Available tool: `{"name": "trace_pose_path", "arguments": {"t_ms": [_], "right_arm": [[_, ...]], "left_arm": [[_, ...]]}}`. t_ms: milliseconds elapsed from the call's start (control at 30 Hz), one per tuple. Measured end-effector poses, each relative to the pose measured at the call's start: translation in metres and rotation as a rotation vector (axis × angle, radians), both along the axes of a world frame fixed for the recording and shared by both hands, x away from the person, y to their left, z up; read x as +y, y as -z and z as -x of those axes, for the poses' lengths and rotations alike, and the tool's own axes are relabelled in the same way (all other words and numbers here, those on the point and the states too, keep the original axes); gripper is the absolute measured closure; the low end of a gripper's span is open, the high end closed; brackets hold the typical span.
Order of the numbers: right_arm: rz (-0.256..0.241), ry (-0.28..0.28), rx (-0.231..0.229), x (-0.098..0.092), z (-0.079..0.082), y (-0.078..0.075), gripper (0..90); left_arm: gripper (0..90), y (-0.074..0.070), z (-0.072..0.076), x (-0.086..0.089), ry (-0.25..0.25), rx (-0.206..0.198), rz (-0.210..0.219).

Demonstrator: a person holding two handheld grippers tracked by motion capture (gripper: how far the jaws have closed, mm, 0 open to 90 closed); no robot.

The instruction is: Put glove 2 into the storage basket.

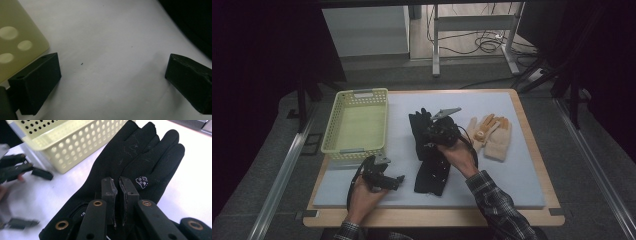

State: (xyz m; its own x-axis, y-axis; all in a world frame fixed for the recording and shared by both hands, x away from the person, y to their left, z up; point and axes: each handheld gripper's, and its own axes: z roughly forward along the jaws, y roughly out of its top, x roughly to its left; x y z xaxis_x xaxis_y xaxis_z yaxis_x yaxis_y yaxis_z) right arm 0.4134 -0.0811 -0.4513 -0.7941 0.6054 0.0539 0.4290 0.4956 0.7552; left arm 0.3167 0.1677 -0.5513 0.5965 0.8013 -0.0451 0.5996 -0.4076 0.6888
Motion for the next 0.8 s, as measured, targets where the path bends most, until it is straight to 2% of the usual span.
{"name": "trace_pose_path", "arguments": {"t_ms": [300, 333, 367, 467, 500, 600, 700, 800], "right_arm": [[-0.003, 0.033, 0.024, -0.019, 0.046, 0.009, 81.7], [-0.003, 0.033, 0.024, -0.019, 0.046, 0.009, 81.7], [0.012, 0.039, 0.014, -0.021, 0.055, 0.012, 81.6], [0.034, 0.05, -0.001, -0.023, 0.063, 0.014, 81.6], [0.024, 0.066, 0.004, -0.026, 0.068, 0.018, 81.6], [0.024, 0.074, 0.011, -0.029, 0.071, 0.021, 81.5], [0.0, 0.08, 0.04, -0.033, 0.075, 0.035, 81.2], [-0.013, 0.074, 0.042, -0.032, 0.076, 0.041, 80.2]], "left_arm": [[0.4, 0.0, 0.0, -0.001, -0.01, -0.002, 0.012], [0.4, 0.0, 0.0, -0.001, -0.01, -0.003, 0.012], [0.4, 0.0, 0.0, -0.001, -0.01, -0.003, 0.012], [0.4, 0.0, 0.0, -0.001, -0.012, -0.002, 0.013], [0.4, 0.001, 0.0, -0.001, -0.011, -0.002, 0.014], [0.4, 0.001, 0.0, -0.001, -0.011, -0.004, 0.013], [0.4, 0.001, 0.0, -0.001, -0.012, -0.002, 0.014], [0.4, 0.001, 0.0, -0.001, -0.012, -0.003, 0.014]]}}
